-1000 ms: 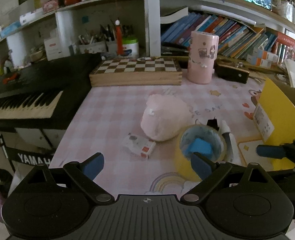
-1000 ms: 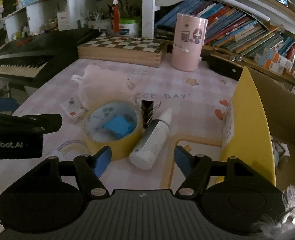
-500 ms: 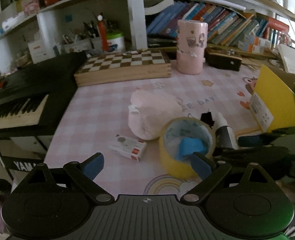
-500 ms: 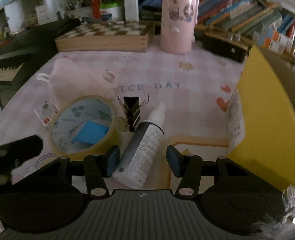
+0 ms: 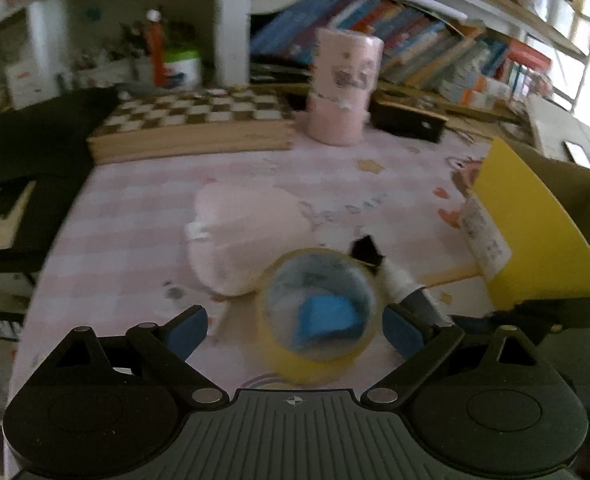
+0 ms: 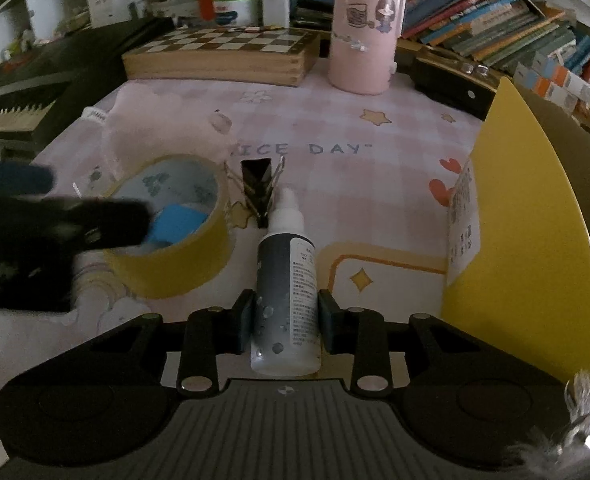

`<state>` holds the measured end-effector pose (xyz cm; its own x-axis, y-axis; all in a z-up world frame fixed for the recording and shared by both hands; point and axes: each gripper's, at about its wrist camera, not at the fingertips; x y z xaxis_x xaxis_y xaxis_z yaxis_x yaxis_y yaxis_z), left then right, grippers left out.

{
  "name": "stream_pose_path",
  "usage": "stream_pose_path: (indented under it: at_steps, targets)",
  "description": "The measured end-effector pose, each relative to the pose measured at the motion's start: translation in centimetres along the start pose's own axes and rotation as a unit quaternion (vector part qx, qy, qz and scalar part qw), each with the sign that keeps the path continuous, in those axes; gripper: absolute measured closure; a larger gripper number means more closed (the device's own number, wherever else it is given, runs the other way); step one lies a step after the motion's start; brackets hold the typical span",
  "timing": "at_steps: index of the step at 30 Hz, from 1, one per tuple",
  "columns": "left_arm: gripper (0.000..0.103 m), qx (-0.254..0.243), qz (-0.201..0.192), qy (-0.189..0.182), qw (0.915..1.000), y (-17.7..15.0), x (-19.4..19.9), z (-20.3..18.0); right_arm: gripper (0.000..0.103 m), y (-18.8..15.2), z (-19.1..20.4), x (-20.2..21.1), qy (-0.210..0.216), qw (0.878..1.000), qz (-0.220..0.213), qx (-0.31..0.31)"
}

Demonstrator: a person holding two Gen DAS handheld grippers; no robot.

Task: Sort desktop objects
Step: 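Grasp the white glue bottle with the right tool while the left tool grasps the yellow tape roll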

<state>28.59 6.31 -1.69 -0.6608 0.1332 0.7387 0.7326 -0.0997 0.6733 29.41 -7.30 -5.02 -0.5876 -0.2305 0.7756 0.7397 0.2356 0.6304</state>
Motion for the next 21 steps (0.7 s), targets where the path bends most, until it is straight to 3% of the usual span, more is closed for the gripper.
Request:
stream_pose_path:
  at_steps: [6, 10, 12, 21]
  targets:
    - [0.008, -0.044, 0.027, 0.013, 0.9986, 0.6, -2.8, -1.7, 0.072, -0.2, 0.1, 0.1, 0.0, 1.0, -0.003, 0.009]
    - [0.011, -0.041, 0.045, 0.014, 0.9981, 0.9, -4.3, -2.0, 0.072, -0.2, 0.1, 0.1, 0.001, 1.0, -0.004, 0.01]
    - [0.018, -0.045, 0.053, 0.014, 0.9975, 0.8, -4.9, -2.1, 0.072, -0.2, 0.1, 0.1, 0.002, 1.0, -0.004, 0.011]
    - [0.019, -0.035, 0.055, 0.012, 0.9978, 0.2, -4.7, -1.7, 0.072, 0.1, 0.1, -0.3, 0.007, 1.0, -0.007, 0.014]
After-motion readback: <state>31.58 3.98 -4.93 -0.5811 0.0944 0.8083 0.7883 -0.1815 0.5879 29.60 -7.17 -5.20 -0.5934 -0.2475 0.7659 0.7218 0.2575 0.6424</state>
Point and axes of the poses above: each gripper's, at about its wrist camera, not at the fingertips, and x roughly against the way its jaws point, z to its left, y to its top, and after that the axes turned 3 degrees about -x, right-handed
